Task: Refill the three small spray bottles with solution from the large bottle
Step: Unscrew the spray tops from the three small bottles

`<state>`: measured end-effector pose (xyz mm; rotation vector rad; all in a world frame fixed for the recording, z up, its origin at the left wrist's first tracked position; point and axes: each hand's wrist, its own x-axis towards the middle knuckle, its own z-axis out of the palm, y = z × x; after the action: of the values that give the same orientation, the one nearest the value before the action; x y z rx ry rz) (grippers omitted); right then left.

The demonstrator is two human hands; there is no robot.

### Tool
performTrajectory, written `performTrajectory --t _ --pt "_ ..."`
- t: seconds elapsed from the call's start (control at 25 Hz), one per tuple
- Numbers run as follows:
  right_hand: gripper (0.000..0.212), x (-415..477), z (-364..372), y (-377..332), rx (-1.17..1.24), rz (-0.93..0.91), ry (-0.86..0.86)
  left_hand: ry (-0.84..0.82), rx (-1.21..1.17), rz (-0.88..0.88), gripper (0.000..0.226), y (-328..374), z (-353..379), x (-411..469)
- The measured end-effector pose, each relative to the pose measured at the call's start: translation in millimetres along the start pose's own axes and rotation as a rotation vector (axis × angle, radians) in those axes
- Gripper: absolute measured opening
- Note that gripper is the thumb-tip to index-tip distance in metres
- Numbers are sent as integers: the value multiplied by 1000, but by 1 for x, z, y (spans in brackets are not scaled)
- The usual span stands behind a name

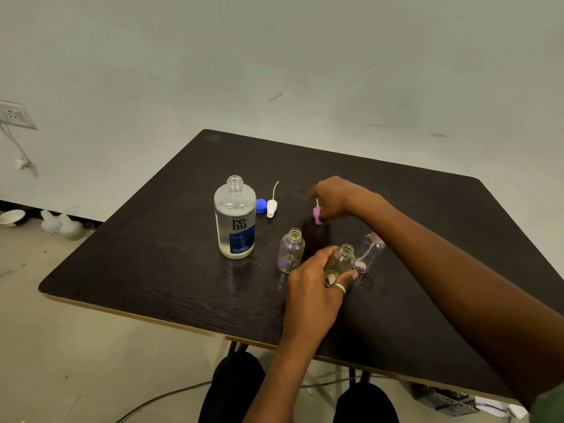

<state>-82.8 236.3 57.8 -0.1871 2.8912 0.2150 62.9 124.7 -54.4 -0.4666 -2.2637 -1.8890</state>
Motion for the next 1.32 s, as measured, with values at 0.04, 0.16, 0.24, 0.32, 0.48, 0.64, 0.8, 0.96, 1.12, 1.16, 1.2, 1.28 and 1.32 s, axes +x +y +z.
performTrajectory --t 0.04,0.16,0.24,0.32,0.48,0.64,0.8,0.96,1.12,1.16,1.2,1.28,1.32 --pt "53 -4 -6 2 -14 -1 16 2 3 5 45 0 0 0" --pt "53 -23 -26 12 -23 7 66 16 5 14 44 -1 1 0" --pt "52 -43 -37 21 31 13 101 20 16 5 46 0 1 1" --pt "48 -68 -43 30 61 2 107 26 33 -13 48 -1 0 2" --pt "46 -114 -39 43 84 -26 3 27 49 -46 52 0 0 3" --pt "46 -137 -20 47 111 -47 15 22 93 -40 52 5 2 6" --pt "26 -141 -7 47 126 -37 80 16 110 -51 54 7 3 9" --pt "16 -150 -5 50 102 -23 83 6 125 -81 63 7 3 8" --pt "12 -163 -2 54 105 -9 60 11 122 -116 72 6 4 9" --pt "11 -166 -1 54 111 -7 58 12 122 -126 75 6 5 9" --pt "11 -167 0 54 116 -7 61 11 122 -136 77 6 5 8" --pt "12 -169 1 52 125 -6 73 8 143 -144 83 7 6 7" --pt "13 -169 1 51 127 -6 77 6 159 -144 86 8 5 7"
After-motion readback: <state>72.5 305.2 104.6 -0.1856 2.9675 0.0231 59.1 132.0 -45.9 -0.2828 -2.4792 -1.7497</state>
